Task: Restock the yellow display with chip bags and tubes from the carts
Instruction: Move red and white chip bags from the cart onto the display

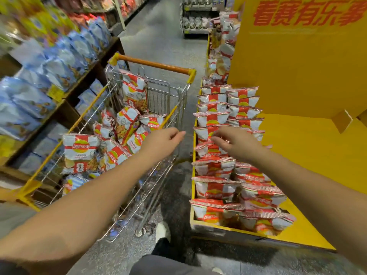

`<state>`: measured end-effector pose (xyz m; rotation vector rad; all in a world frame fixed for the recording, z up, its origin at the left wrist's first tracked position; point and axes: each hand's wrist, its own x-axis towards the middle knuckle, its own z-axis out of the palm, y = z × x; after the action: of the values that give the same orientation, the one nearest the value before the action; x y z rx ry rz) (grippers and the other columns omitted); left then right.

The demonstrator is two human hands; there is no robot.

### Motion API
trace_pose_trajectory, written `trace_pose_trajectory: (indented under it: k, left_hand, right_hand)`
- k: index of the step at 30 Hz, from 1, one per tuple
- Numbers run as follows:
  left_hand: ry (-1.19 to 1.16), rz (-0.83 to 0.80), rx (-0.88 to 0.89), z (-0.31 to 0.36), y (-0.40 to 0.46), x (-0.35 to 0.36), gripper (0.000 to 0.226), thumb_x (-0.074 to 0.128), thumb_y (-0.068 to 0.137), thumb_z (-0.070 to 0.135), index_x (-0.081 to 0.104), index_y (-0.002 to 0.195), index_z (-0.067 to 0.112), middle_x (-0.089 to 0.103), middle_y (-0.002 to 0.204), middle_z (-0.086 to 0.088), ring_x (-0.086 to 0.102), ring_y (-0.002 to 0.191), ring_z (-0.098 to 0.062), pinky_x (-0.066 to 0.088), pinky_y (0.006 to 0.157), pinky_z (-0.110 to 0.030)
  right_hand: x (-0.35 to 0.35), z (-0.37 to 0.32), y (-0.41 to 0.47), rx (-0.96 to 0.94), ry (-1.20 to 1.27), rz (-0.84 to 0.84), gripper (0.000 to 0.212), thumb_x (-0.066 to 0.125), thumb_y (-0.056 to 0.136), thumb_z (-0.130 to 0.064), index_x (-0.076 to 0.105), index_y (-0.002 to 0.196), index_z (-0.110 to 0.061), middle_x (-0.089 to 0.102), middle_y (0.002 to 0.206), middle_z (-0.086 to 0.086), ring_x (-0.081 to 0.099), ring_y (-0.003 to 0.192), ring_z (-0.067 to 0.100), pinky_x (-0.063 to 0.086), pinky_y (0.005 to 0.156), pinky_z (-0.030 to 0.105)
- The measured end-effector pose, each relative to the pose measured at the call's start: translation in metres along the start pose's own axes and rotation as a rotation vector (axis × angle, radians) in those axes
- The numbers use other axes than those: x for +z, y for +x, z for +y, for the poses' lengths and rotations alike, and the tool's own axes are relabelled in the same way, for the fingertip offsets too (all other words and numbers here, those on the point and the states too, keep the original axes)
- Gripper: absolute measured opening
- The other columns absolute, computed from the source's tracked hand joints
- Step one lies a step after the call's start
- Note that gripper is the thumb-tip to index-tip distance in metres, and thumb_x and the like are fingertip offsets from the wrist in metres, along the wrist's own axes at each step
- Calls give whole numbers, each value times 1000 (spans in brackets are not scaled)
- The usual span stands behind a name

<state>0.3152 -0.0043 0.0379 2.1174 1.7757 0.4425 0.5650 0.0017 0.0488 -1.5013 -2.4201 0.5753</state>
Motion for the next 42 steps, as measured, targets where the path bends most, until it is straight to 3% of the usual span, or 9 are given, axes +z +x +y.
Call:
trace_pose_trajectory:
  k: [4,9,13,16,19,26,31,36,42]
  left_hand:
    - [-69,101,-183,-80,12,-35,44,41,100,50,62,79,18,63,71,-7,59,67,-25,47,60,-39]
    - [-28,164,-408,-205,24,-67,33,43,97,48,60,86,23,56,71,1,56,71,-24,37,58,-33]
    - [74,80,-481,-309,38,-76,25,47,95,40,60,99,18,62,92,-4,59,87,-28,49,71,-39]
    - [240,-52,-460,-381,48,-74,24,52,92,32,59,102,12,58,99,-9,55,92,-29,48,76,-42]
    - [462,-219,-442,-431,59,-68,27,55,89,36,54,104,14,55,107,-7,51,102,-28,46,82,-41]
    - [560,-461,-502,-474,82,-44,54,56,91,46,40,133,16,47,135,-6,42,129,-30,29,108,-49]
    - [749,-568,-486,-473,78,-32,47,53,90,41,44,129,16,54,128,-7,45,123,-29,33,105,-47]
    - [780,-678,-497,-453,68,-36,39,51,92,40,52,125,20,51,129,-7,40,127,-34,25,106,-52]
    - [722,-575,-424,-421,35,-54,25,54,91,39,46,107,21,64,106,-1,62,96,-25,49,82,-37]
  right_hand:
    - [29,-47,71,-84,23,-32,23,49,99,-36,63,112,-23,55,94,-14,55,88,10,38,70,27]
    - [81,-95,160,-83,32,-160,22,51,98,-36,64,109,-22,65,101,-5,60,96,18,46,78,33]
    - [138,-131,227,-14,65,-333,24,51,97,-42,62,105,-23,64,95,-4,60,88,18,47,71,32]
    - [196,-154,274,114,93,-508,44,53,93,-53,55,123,-21,63,110,1,59,89,17,48,72,29]
    - [253,-169,305,251,198,-669,78,60,86,-58,33,147,-16,44,145,5,51,123,23,45,94,32]
    - [341,-182,327,476,461,-650,118,76,69,-61,8,154,-15,20,159,5,34,139,26,40,107,38]
    - [362,-184,321,542,359,-624,115,76,69,-61,8,153,-22,46,145,5,53,123,29,49,95,40]
    - [357,-186,302,503,323,-614,70,71,78,-53,46,134,-19,62,121,4,60,104,24,53,86,36]
    - [297,-183,287,293,273,-513,48,66,87,-40,58,126,-13,58,121,9,58,109,27,47,79,32]
